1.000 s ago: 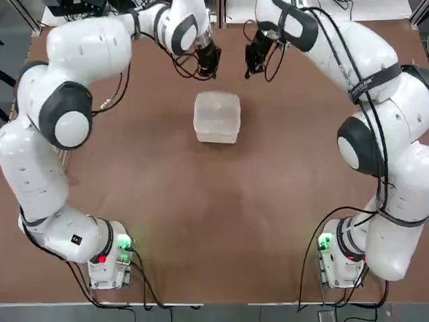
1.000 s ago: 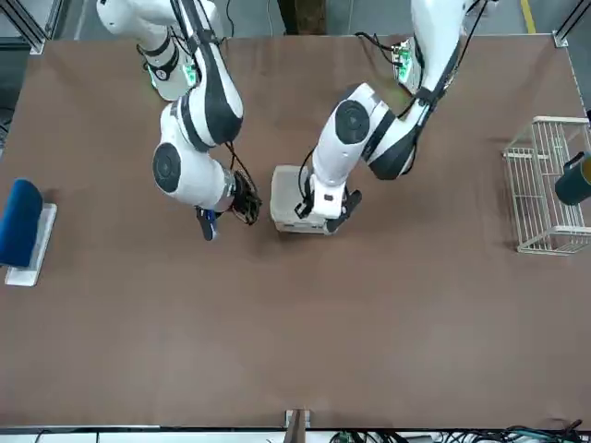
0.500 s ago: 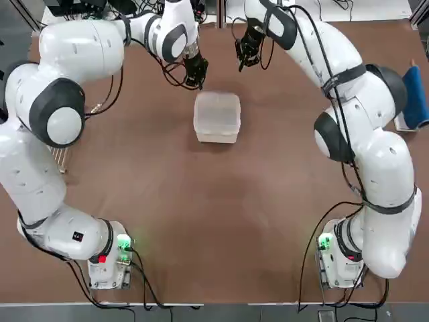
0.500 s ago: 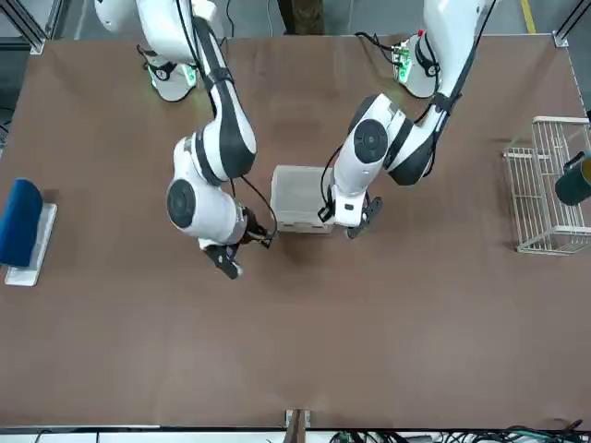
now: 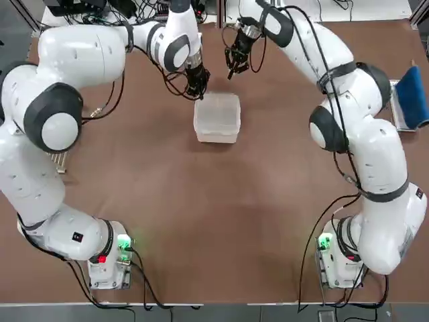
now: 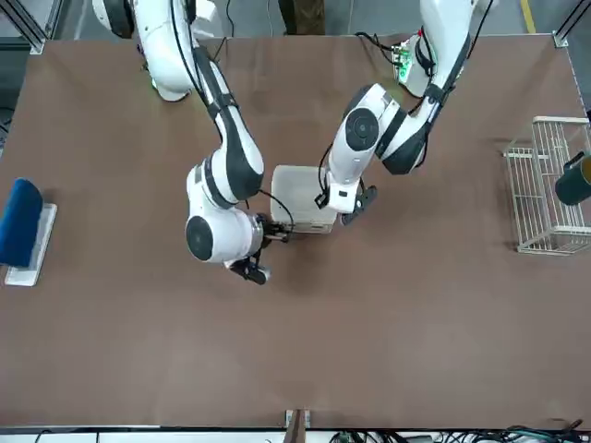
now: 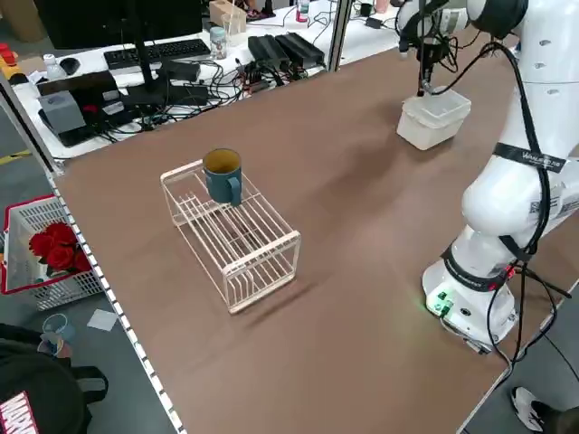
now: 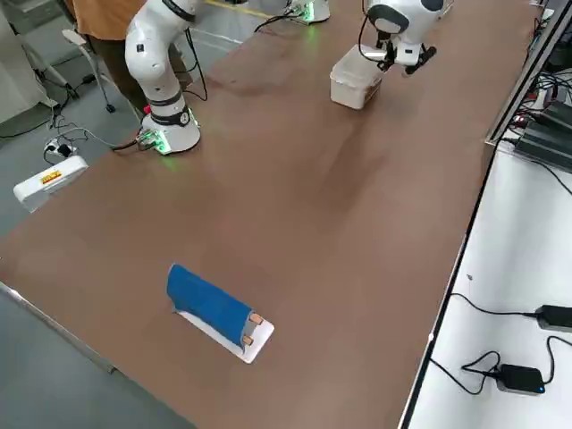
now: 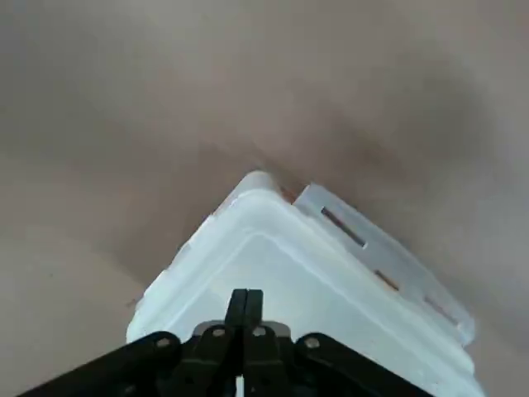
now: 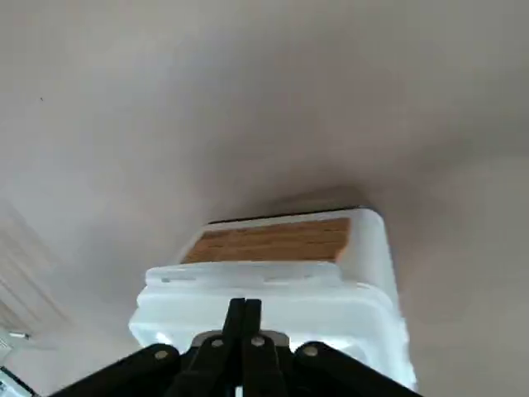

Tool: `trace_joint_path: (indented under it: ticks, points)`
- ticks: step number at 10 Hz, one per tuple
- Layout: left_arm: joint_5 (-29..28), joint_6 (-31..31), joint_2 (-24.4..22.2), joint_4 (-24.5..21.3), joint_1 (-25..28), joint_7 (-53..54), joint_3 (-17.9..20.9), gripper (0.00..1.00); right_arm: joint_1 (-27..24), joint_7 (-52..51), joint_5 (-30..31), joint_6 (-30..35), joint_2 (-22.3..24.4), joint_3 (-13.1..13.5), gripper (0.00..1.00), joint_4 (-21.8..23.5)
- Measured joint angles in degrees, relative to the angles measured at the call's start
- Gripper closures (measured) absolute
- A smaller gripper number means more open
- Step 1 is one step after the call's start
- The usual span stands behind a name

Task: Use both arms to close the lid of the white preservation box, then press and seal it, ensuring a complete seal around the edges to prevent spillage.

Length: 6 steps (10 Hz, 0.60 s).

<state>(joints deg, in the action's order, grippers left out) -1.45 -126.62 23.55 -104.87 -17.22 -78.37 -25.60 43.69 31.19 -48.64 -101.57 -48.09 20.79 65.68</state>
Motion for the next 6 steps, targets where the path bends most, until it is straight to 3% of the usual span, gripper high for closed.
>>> trace_joint_path:
  ticks: [3, 6]
  points:
    - [0.00, -0.84, -0.01, -1.39, -0.05, -0.20, -0.71, 0.99, 0.52, -0.48, -0.13, -2.02, -4.44, -1.00, 0.99, -4.09]
    - [-0.01, -3.22, -0.33, -3.41, -0.07, -0.21, -0.73, 0.99, 1.96, -0.48, -0.14, -2.52, -5.64, -1.10, 0.99, -4.69]
